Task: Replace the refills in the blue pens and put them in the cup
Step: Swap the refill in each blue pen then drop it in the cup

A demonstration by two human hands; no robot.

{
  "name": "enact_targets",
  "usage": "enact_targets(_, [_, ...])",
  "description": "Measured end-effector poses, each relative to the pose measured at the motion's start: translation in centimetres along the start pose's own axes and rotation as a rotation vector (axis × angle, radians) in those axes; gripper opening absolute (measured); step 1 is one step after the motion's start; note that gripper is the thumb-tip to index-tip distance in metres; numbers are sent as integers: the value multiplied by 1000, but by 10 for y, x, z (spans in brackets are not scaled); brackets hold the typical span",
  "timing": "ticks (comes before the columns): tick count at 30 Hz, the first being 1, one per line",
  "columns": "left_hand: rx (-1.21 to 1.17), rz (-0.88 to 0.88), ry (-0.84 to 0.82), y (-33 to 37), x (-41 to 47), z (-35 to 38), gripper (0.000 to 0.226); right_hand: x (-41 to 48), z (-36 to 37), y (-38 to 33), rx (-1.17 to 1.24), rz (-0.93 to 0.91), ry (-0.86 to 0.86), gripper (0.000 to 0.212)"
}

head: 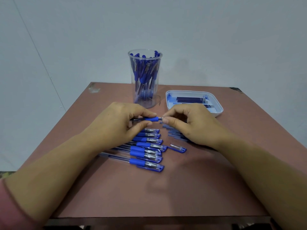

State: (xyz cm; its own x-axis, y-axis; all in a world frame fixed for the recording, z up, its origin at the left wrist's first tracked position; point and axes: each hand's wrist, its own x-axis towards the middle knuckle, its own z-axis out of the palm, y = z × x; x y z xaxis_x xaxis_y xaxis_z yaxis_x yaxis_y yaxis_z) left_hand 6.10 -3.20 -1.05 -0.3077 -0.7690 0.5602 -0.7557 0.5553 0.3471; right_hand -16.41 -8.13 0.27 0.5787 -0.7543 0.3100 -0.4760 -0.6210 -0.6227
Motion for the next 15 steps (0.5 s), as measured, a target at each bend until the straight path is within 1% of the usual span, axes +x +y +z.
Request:
enact_targets(1, [0,0,-1,0,0,0,25,0,0,0,30,4,2,7])
enact_targets(4, [-13,4,0,0,0,0,28,-1,0,-1,119,41,-21,23])
enact_targets(8, [-16,10,-10,0,-1,-1,31,-1,0,-2,88,56,-28,16])
enact_targets(11, [-1,0,-29,-1,-1,-1,30,0,2,-3,103,37,-9,6])
enact_targets(15, [7,-21,-14,-1,0,-3,25,1,0,-2,119,14,38,16])
